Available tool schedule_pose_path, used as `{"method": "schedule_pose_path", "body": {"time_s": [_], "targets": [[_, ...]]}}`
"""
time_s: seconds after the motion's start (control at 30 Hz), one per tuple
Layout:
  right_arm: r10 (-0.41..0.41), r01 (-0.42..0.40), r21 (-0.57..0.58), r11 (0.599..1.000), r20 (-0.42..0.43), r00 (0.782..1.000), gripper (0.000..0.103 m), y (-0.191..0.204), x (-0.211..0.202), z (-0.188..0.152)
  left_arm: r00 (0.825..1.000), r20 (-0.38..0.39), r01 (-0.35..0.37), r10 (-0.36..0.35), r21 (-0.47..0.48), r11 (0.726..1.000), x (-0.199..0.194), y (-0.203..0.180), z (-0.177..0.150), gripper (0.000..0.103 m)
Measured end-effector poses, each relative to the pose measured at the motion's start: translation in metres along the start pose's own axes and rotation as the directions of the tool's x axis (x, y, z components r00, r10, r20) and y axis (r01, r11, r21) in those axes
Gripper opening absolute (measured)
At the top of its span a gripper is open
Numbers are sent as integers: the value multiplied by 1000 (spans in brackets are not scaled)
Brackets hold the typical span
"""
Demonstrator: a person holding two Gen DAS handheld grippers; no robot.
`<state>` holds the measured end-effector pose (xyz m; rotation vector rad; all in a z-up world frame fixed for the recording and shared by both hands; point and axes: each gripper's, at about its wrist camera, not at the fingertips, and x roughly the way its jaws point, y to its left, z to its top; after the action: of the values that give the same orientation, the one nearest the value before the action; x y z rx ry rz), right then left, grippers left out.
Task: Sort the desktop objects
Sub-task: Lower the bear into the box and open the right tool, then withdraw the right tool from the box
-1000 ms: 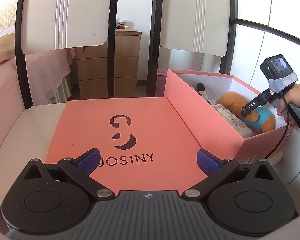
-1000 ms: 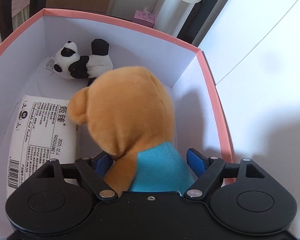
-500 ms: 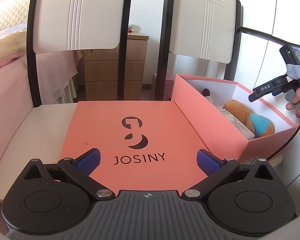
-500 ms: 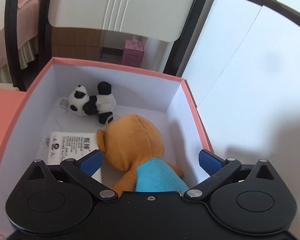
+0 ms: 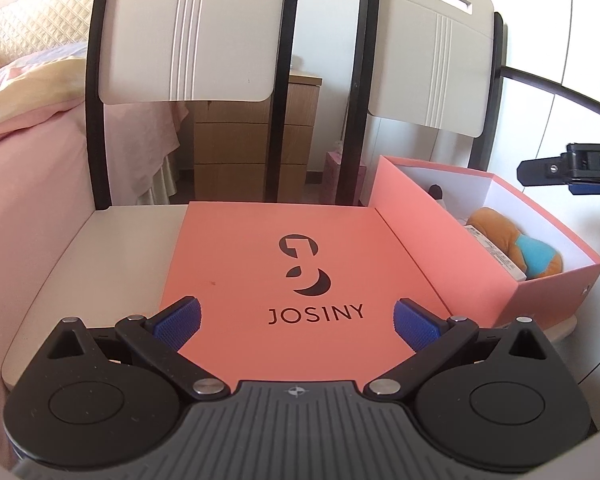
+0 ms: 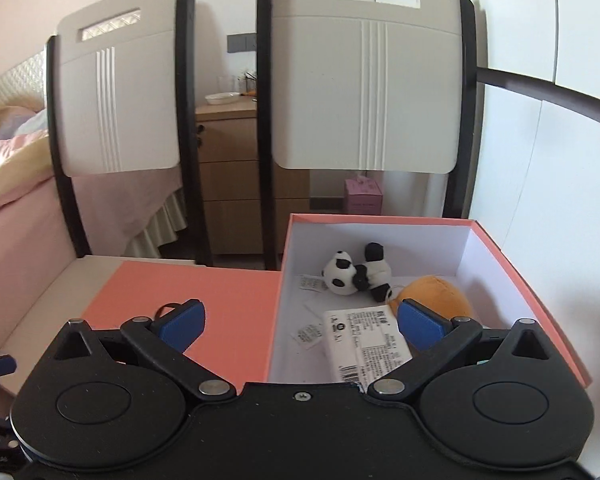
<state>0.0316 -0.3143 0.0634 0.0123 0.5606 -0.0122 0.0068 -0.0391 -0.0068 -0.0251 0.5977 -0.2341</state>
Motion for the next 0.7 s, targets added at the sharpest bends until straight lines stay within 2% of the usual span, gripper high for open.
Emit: {"method": "schedule_pose_path", "body": {"time_s": [0.17,0.27,0.4,0.7], "targets": [[64,-65,12,998,68,996,102,29,-30,-20,1000,0,0,0,-30,1000,-7,17,0,103],[71,-72,9,997,114,991,102,42,-38,-33,1000,17,-8,9,-47,999,-13,26,0,103],[112,-113,-1,994,162,980,102,58,-32,-47,1000,7,-25,26,-53,998,-14,35,1,103],[123,-130,7,992,274,954,102,63,-15,-41,996,21,-82,83,-72,994,-14,49,4,103]]}}
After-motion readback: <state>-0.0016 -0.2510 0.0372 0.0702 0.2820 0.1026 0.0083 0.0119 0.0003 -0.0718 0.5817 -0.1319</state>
